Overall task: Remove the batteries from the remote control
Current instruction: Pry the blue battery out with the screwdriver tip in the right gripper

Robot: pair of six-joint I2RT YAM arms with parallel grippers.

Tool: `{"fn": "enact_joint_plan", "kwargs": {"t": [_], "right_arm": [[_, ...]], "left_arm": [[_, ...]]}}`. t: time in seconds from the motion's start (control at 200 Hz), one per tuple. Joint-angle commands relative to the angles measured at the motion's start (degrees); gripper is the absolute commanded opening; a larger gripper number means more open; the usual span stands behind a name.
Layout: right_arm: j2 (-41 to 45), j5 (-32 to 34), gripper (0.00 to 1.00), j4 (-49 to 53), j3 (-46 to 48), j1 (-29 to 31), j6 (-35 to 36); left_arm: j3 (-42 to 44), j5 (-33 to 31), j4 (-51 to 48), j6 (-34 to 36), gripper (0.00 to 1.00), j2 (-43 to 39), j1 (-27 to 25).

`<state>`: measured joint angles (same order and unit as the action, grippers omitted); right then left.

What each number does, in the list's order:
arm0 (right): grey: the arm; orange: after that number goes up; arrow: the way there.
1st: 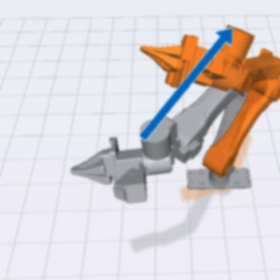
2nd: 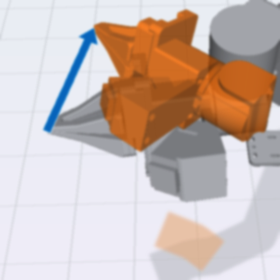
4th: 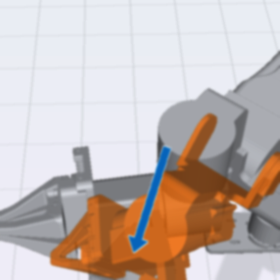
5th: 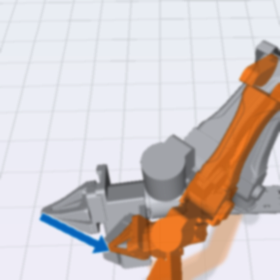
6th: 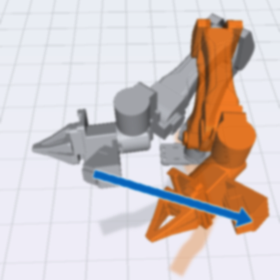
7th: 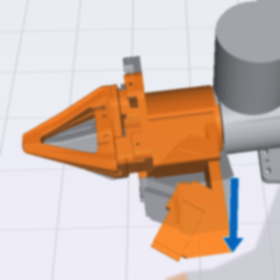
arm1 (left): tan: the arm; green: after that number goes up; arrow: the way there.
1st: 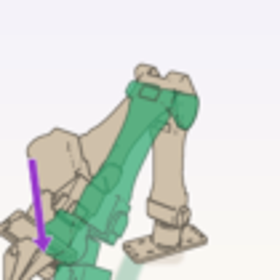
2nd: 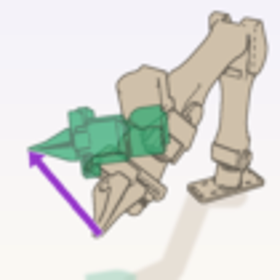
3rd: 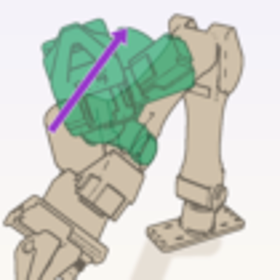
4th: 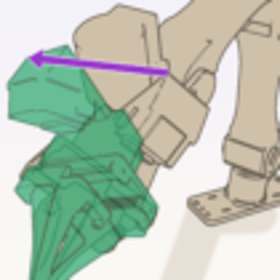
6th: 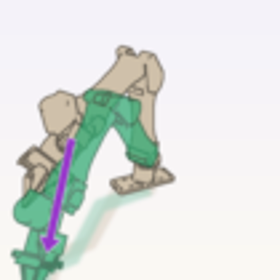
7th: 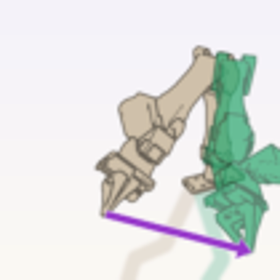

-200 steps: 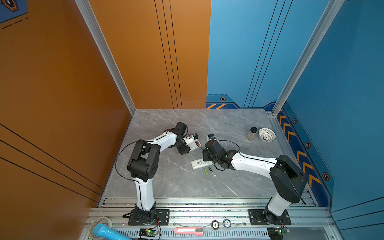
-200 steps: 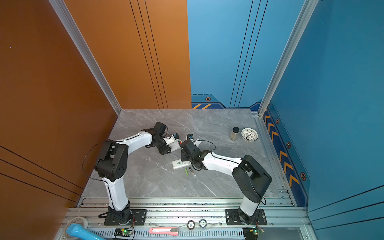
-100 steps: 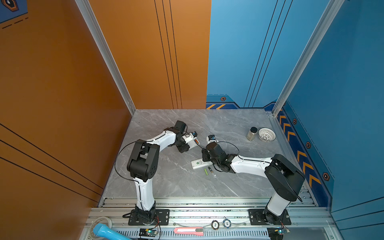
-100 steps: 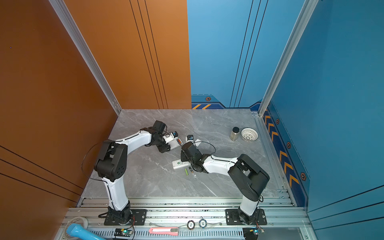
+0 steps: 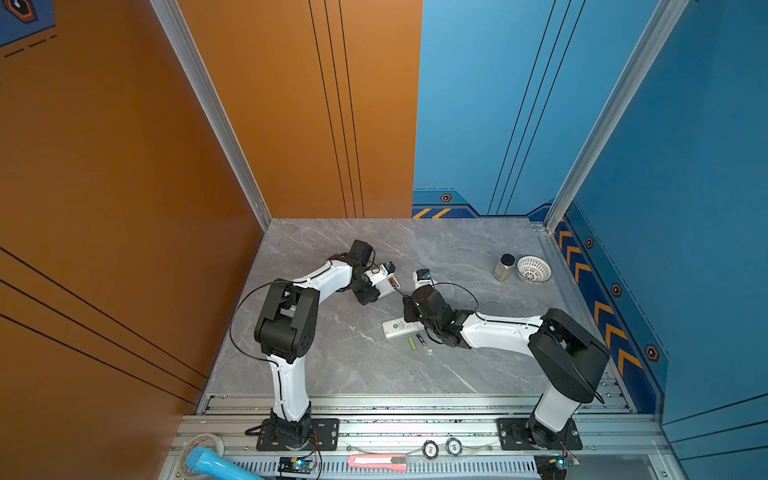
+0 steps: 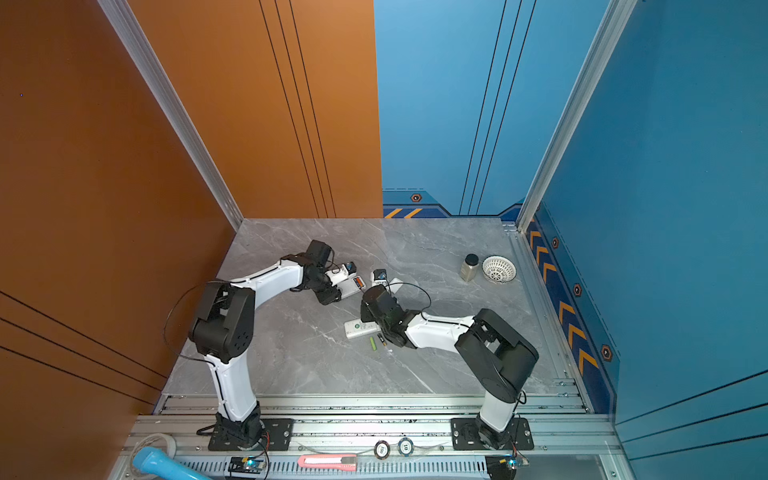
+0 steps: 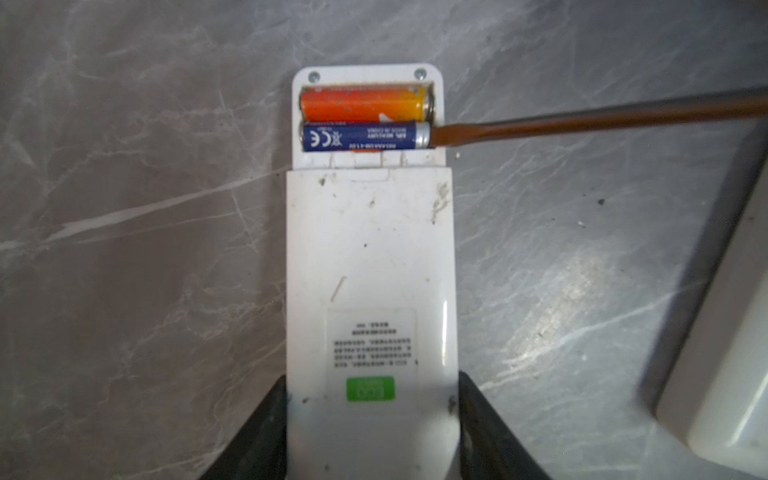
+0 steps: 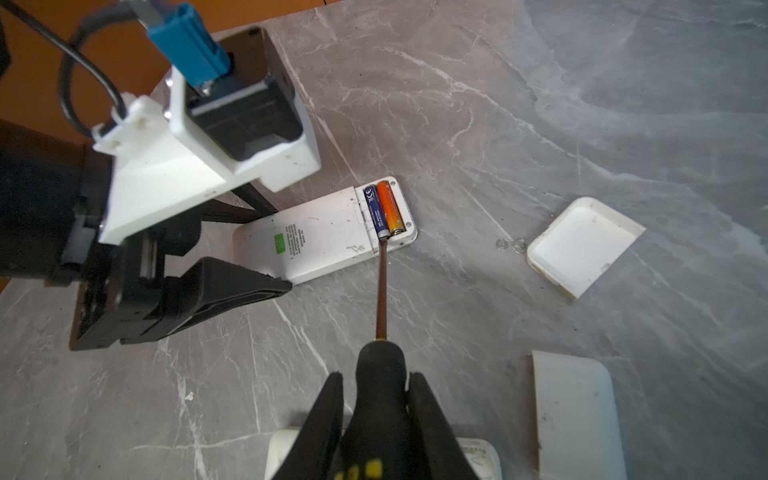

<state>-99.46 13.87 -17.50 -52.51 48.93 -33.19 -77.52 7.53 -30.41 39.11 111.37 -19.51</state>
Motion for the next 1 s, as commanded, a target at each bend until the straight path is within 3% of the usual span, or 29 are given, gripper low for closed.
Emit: {"fn": "enact_joint_plan", "kwargs": {"t": [0.0, 0.991], "right_arm": [[1.29, 0.07, 0.0, -12.8, -0.83, 0.38, 1.01], [3.6, 4.64, 0.0, -22.4, 3.95, -0.44, -2.58]], "left_arm": [[0.57, 12.52, -8.43, 2.93, 0.0, 1.28, -2.86], [0.79, 14.21, -7.99, 0.28, 0.0, 2.36, -0.71]]}}
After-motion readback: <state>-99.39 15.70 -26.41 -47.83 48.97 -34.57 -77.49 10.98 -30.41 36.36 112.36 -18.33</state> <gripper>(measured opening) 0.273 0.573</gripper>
